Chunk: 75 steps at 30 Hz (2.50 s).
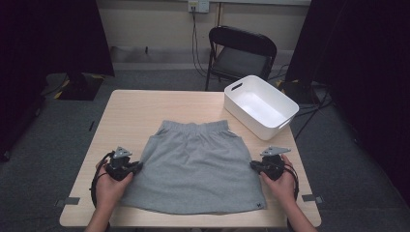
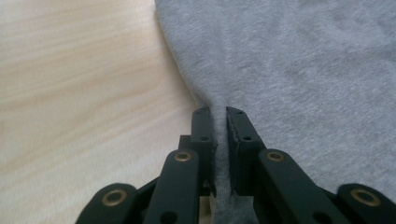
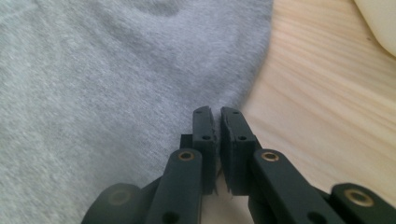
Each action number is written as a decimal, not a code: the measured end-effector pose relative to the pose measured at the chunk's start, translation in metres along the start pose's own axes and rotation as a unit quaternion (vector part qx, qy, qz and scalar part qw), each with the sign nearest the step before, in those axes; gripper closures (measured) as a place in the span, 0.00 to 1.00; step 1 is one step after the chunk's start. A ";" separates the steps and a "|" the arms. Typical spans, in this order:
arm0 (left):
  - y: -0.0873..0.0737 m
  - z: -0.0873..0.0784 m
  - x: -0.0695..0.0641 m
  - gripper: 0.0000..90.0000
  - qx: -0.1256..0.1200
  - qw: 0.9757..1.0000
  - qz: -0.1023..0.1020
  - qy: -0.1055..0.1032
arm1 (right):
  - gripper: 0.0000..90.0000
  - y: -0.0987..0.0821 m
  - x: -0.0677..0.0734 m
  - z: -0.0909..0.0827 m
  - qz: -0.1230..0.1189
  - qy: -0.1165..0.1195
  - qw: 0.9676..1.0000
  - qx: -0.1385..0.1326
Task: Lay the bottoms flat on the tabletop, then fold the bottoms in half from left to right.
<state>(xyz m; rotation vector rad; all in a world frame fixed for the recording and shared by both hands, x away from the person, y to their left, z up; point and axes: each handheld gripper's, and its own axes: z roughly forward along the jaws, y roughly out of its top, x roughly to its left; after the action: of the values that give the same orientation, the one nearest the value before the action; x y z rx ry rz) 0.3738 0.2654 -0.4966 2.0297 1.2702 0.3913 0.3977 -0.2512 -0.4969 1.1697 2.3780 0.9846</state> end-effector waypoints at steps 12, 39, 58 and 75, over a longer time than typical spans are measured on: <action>-0.011 -0.012 -0.013 0.82 0.012 1.000 0.019 -0.008 | 0.93 -0.017 -0.005 -0.016 -0.002 0.004 1.000 -0.001; 0.003 0.022 -0.054 0.17 -0.003 0.992 0.120 -0.048 | 0.16 -0.007 0.030 0.011 -0.075 0.052 0.996 -0.022; 0.005 0.030 -0.059 0.00 0.007 0.989 0.134 -0.059 | 0.16 -0.006 0.025 0.014 -0.073 0.058 0.995 -0.028; 0.022 0.016 -0.039 0.20 -0.021 0.993 0.092 -0.075 | 0.17 0.003 0.033 0.005 -0.070 0.067 0.995 -0.037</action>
<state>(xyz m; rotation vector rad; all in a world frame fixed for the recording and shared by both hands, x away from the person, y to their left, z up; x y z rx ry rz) 0.3794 0.2192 -0.4879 2.1041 0.9800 0.3401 0.3819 -0.2220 -0.4982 0.9242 2.4647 1.1257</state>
